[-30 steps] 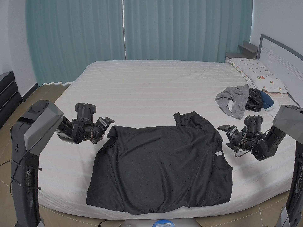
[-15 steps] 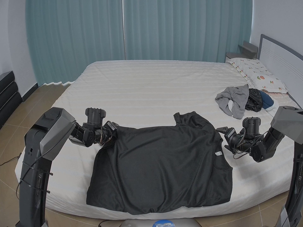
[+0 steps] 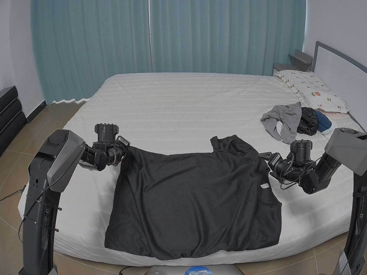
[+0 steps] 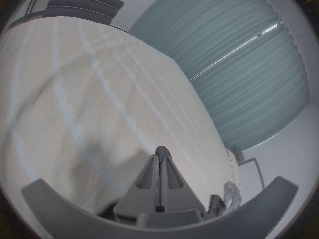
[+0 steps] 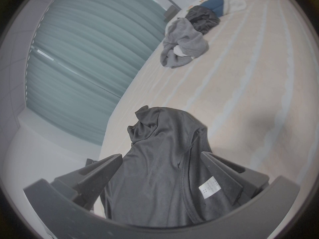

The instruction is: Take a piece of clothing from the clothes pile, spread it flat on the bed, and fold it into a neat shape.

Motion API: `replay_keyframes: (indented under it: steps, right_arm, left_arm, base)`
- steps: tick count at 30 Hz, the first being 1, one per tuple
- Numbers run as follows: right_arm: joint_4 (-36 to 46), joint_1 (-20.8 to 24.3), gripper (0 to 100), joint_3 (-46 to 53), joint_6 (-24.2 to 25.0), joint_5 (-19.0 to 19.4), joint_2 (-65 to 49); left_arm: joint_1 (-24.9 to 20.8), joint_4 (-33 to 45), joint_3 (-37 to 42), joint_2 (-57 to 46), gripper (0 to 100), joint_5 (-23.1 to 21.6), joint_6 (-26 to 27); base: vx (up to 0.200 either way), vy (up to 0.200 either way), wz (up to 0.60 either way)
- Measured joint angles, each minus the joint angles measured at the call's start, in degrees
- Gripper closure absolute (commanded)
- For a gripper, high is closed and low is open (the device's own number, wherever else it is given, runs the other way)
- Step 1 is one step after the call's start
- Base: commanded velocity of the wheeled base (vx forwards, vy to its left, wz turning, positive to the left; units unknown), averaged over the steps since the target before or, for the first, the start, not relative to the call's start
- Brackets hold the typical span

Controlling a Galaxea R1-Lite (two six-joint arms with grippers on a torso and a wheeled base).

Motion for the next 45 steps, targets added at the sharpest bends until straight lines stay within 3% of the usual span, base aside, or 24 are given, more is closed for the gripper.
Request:
replay_keyframes:
  steps: [15,22,31,32,45]
  right_arm:
    - [15.23,-0.76,0,-20.42,-10.36,-2.57,5.94]
    - [17.27,-0.84,0,-29.73,-17.79,-2.96,12.39]
    - [18.94,-0.56,0,-37.92,-19.48,-2.46,18.69]
    - [19.08,-0.45,100,-38.61,-19.48,-2.46,19.25]
    - [18.79,0.0,100,-43.02,-17.41,-3.34,22.14]
  left_arm:
    - [2.57,-5.18,-1.68,-0.94,100,0.66,-0.6]
    - [2.67,-5.32,-1.16,-0.96,100,0.72,-0.6]
    - [2.56,-5.27,0.41,-1.3,100,0.68,-0.55]
    - [2.56,-5.27,0.52,-1.35,100,0.68,-0.52]
    - [2.46,-4.91,1.99,-1.57,100,0.66,-0.13]
  base:
    - [0.0,0.0,0.0]
    - [0.0,0.0,0.0]
    - [0.0,0.0,0.0]
    - [0.0,0.0,0.0]
    - [0.0,0.0,0.0]
